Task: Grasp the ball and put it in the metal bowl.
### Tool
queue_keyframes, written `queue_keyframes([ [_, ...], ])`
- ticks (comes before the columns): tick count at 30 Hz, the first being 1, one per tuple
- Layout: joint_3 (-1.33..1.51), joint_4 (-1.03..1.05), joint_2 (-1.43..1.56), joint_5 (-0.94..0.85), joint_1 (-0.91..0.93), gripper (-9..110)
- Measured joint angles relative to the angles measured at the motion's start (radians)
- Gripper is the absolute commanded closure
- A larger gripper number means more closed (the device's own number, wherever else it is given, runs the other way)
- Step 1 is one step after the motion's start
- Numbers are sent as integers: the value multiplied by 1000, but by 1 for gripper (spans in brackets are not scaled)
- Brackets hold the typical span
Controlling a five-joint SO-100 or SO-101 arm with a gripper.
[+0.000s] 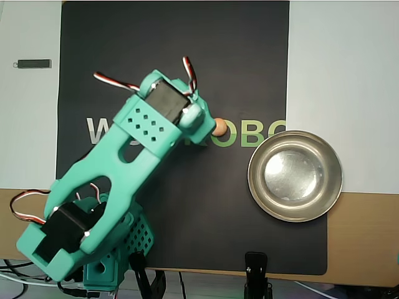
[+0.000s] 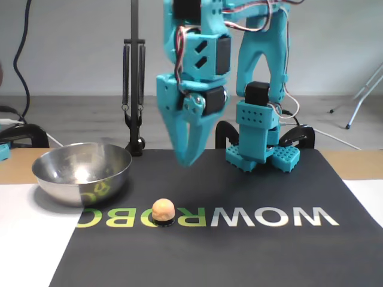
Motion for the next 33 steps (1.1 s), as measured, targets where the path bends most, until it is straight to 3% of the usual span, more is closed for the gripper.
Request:
queue_keyframes([
  [13,5,-126,-31,0,83,101],
  [33,20,-133,-117,0,140,101],
])
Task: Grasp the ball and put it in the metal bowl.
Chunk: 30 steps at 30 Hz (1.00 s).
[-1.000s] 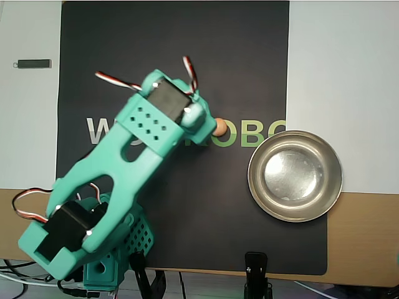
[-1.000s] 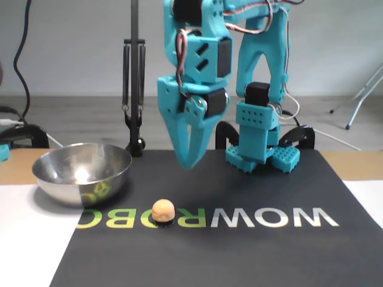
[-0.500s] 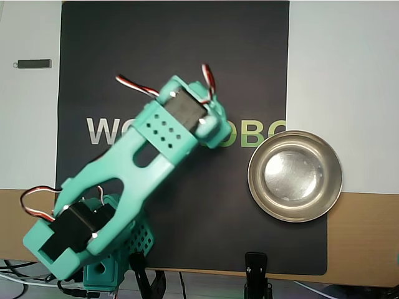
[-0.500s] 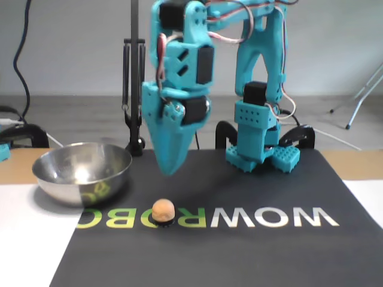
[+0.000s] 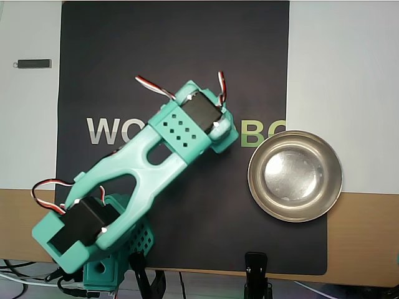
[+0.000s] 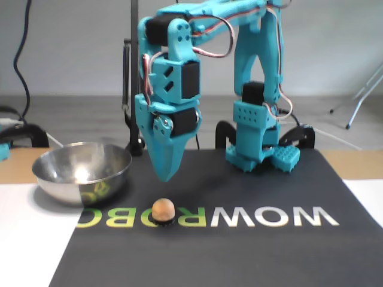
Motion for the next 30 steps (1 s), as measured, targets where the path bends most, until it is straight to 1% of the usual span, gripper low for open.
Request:
queue_keyframes([
  [17,0,-14,-2,0,21,100],
  [23,0,-55,-2,0,21,88],
  [30,0,-55,-9,0,21,88],
])
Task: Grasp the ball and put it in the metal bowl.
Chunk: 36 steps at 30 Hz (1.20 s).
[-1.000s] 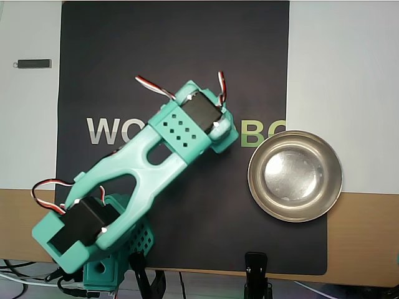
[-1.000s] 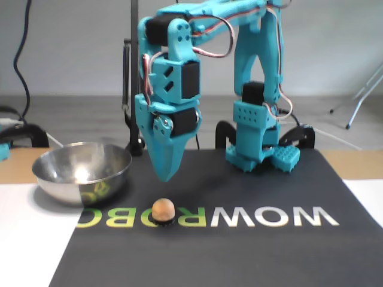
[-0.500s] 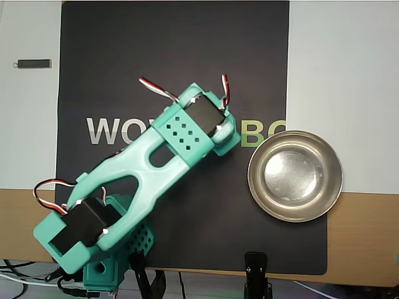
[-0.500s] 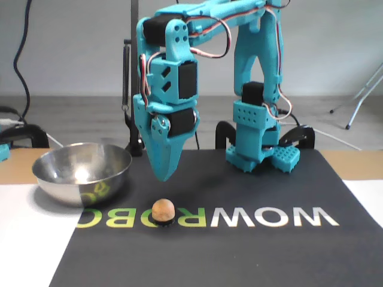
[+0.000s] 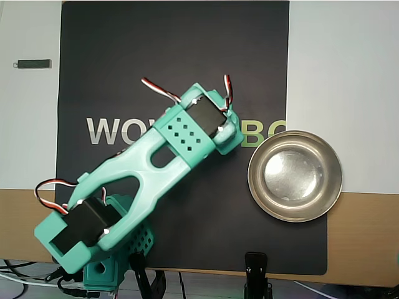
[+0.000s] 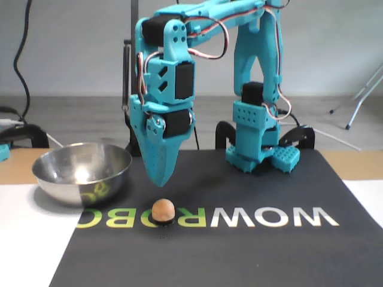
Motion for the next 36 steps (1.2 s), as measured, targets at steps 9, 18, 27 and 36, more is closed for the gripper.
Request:
queue_keyframes([
  [9,-9,0,-69,0,0,80],
  [18,-37,-9,-97,0,0,80],
  [27,-37,3,-97,0,0,80],
  [36,-37,3,-97,0,-21,80],
])
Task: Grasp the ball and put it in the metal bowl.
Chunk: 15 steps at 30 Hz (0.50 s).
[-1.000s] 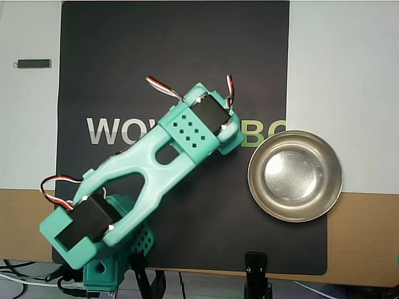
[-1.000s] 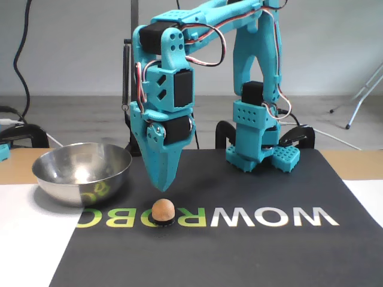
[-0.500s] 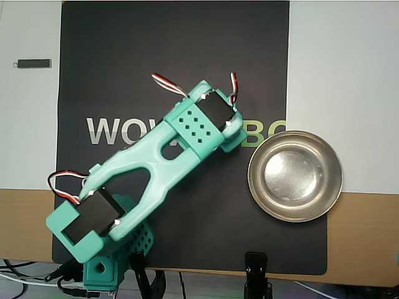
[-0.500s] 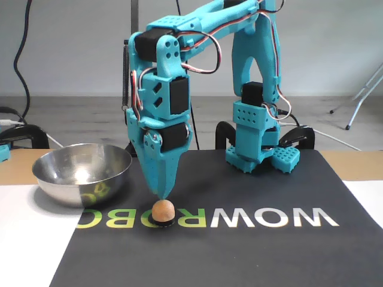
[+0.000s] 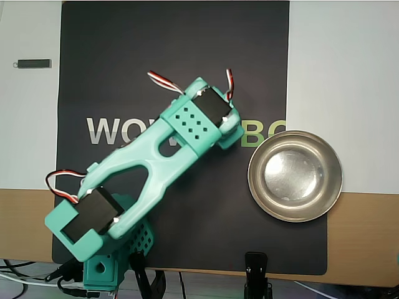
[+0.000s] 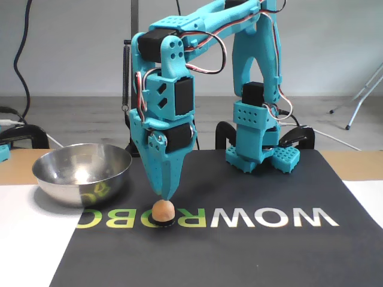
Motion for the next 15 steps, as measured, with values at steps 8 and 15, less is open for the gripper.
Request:
queue_keyframes([
  [8,0,0,0,0,-12,78],
  [15,0,0,0,0,-15,72],
])
